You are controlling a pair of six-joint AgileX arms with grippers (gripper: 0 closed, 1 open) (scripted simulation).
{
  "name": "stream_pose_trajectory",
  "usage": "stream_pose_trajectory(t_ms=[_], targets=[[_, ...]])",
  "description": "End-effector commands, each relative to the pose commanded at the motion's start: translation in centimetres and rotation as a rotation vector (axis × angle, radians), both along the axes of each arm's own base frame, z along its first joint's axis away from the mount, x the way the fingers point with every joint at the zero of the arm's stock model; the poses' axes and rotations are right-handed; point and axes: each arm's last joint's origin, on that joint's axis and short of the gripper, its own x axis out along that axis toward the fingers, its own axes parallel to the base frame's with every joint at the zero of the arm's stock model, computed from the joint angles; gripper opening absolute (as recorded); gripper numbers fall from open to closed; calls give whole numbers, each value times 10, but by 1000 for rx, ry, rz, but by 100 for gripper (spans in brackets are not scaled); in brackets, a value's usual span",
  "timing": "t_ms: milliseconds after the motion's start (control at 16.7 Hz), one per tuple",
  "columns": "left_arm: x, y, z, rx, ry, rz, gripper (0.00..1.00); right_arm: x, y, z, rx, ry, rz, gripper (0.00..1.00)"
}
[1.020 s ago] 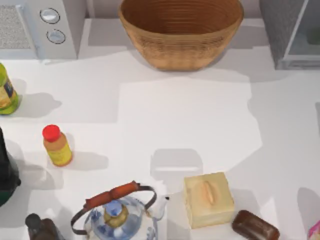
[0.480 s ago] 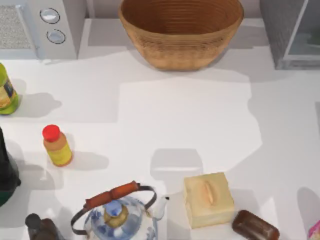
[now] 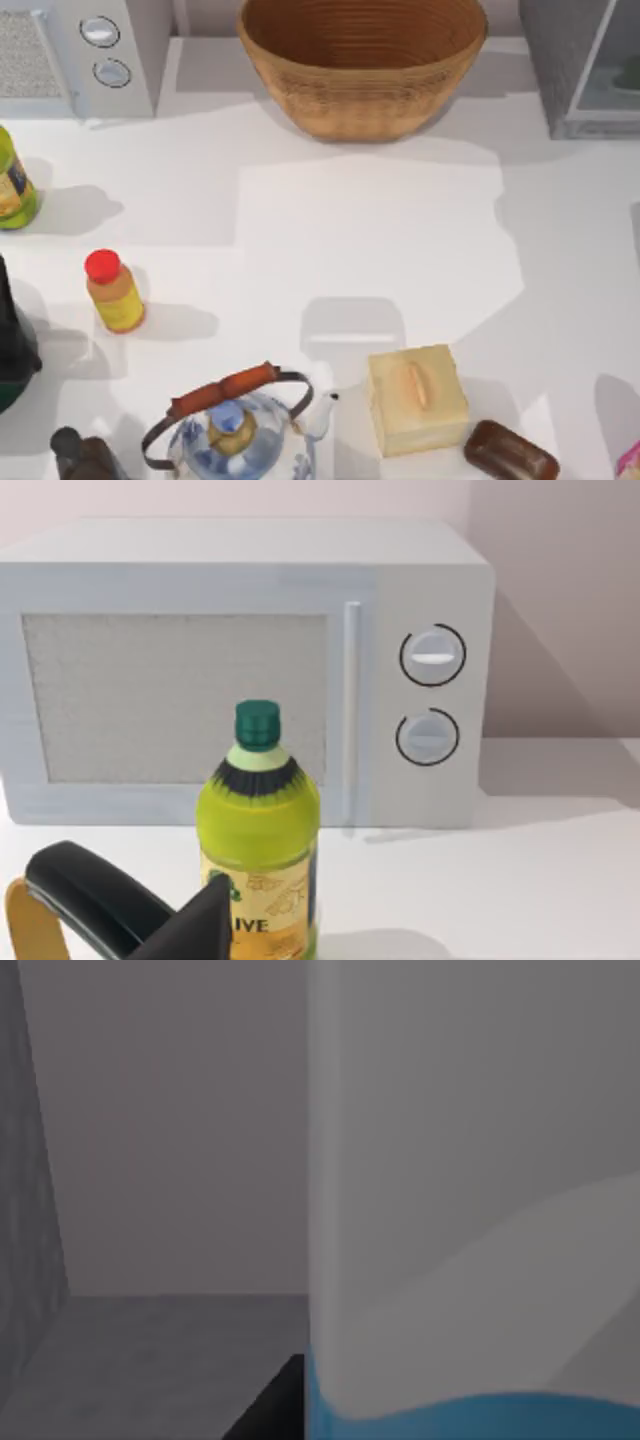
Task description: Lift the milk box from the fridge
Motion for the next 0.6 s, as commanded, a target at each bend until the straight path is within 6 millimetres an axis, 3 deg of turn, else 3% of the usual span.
stream_pose_trajectory(t_ms=[420,600], targets=[[0,0,0,0,0,0,100,0,-2,2,1,-1,-3,0],[0,0,0,0,0,0,100,0,-2,20,1,-1,-3,0]])
